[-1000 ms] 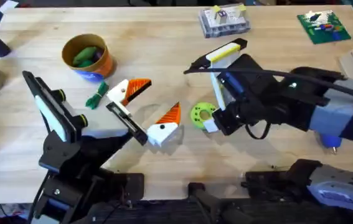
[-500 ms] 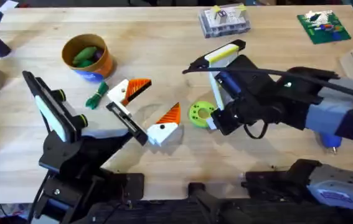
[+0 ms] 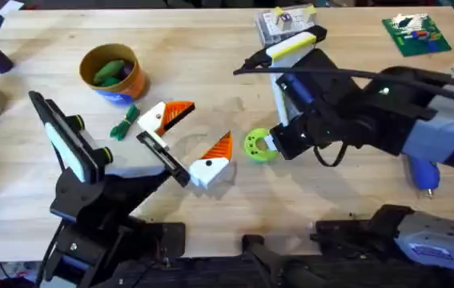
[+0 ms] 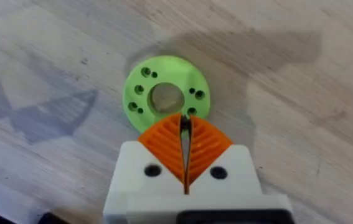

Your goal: Pick up the gripper from the table and insert it into the empty holder that is missing its gripper. Then pick up a screw, insert it into the mounting hole, and use the screwdriver to tighten it. Finally, clean up the table by picking up the vegetable and placing it into the bucket.

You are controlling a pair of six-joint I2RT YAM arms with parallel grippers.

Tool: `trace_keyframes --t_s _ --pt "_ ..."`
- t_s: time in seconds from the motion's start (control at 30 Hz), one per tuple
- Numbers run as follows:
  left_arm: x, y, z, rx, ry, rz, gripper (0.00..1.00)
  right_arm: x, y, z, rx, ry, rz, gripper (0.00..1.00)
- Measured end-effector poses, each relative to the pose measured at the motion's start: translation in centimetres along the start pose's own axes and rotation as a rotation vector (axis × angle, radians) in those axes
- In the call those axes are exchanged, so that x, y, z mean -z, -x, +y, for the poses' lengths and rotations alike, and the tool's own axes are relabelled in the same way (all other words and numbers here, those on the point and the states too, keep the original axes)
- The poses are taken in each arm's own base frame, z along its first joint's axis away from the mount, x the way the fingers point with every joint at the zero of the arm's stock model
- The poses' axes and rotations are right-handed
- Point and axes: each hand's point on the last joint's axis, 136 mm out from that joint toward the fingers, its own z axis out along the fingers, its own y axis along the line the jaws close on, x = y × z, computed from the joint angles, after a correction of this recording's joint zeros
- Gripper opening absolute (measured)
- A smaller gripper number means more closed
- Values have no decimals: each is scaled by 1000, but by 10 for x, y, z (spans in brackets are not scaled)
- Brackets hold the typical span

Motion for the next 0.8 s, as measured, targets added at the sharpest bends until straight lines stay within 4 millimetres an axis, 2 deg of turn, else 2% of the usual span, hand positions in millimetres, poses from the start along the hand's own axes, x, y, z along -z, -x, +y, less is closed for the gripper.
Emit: trace_keyframes --t_s 0.13,0.23,0.4,0.5,0.6,0.8 --pt "0 0 0 0 0 0 982 15 3 -2 19 -15 25 7" --pt "0 0 0 0 0 0 982 36 14 -2 38 -22 17 7" --pt "0 0 0 0 0 0 982 83 56 6 62 0 -92 7" --pt "0 0 0 0 0 0 982 104 73 13 75 29 -117 7" --pt "0 0 0 0 0 0 982 110 86 22 93 61 -100 7" --pt "0 0 -1 0 -6 0 982 105 106 45 159 112 -65 7"
